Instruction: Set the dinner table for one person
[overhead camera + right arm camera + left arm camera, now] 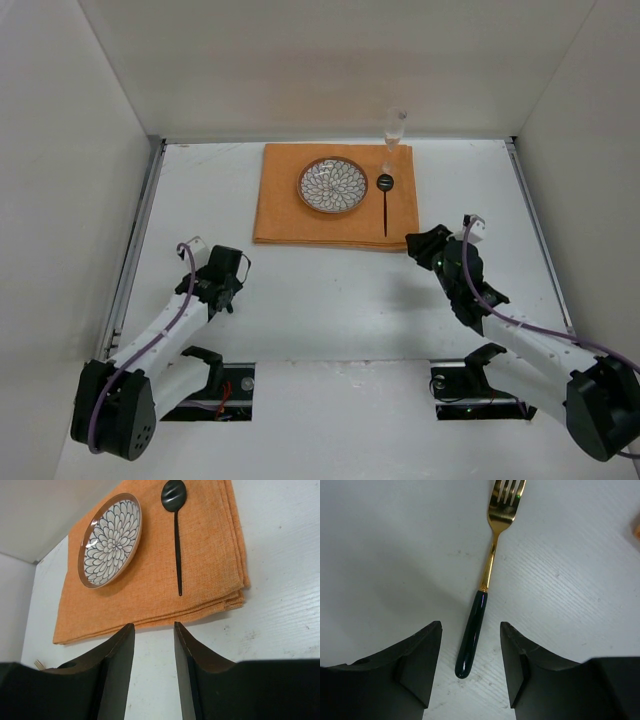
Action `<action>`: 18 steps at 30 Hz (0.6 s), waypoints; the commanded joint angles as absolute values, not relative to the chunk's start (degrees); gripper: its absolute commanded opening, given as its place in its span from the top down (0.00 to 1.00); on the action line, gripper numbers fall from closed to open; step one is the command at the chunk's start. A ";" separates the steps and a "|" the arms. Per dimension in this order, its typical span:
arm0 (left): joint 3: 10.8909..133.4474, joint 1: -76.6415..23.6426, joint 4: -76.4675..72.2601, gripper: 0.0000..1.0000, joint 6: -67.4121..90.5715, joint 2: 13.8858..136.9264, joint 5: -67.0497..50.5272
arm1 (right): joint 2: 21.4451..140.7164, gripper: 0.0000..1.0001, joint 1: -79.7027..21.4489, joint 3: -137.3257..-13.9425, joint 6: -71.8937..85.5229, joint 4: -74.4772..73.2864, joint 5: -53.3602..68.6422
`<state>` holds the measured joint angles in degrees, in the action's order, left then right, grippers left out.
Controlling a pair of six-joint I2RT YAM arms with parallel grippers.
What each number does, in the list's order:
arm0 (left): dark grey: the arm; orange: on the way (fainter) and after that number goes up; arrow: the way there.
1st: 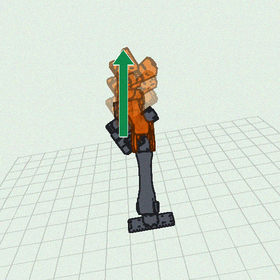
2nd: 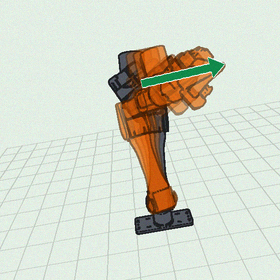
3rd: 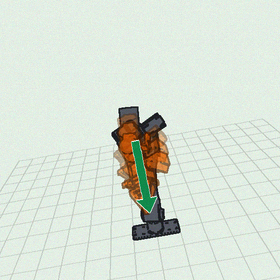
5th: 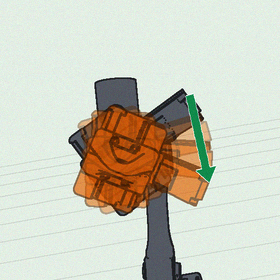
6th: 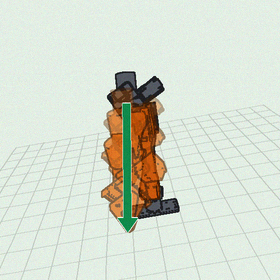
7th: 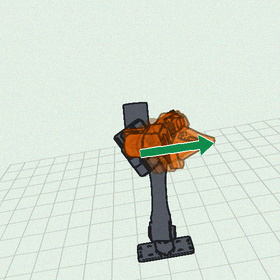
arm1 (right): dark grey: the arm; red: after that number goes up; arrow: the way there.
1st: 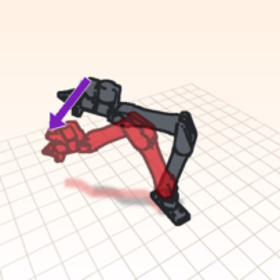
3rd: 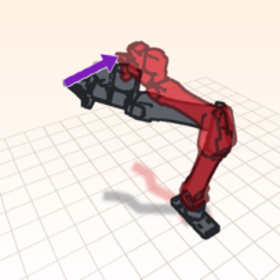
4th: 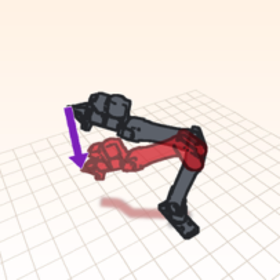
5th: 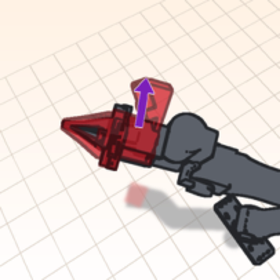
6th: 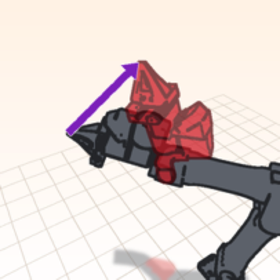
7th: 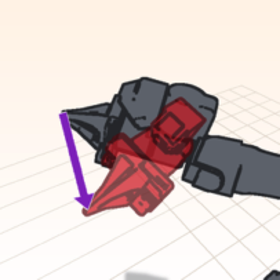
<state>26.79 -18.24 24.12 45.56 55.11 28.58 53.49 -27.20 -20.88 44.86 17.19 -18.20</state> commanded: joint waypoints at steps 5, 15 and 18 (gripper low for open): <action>26.19 -17.79 23.39 0.61 46.58 57.21 25.14 | 52.65 0.57 -28.52 -23.56 43.16 19.95 -18.46; 25.14 -14.90 22.33 0.64 46.93 59.24 23.56 | 51.94 0.56 -28.61 -23.47 42.71 19.51 -18.72; 24.26 -14.19 20.66 0.65 47.02 60.11 21.54 | 52.29 0.56 -28.61 -23.47 42.71 19.69 -18.63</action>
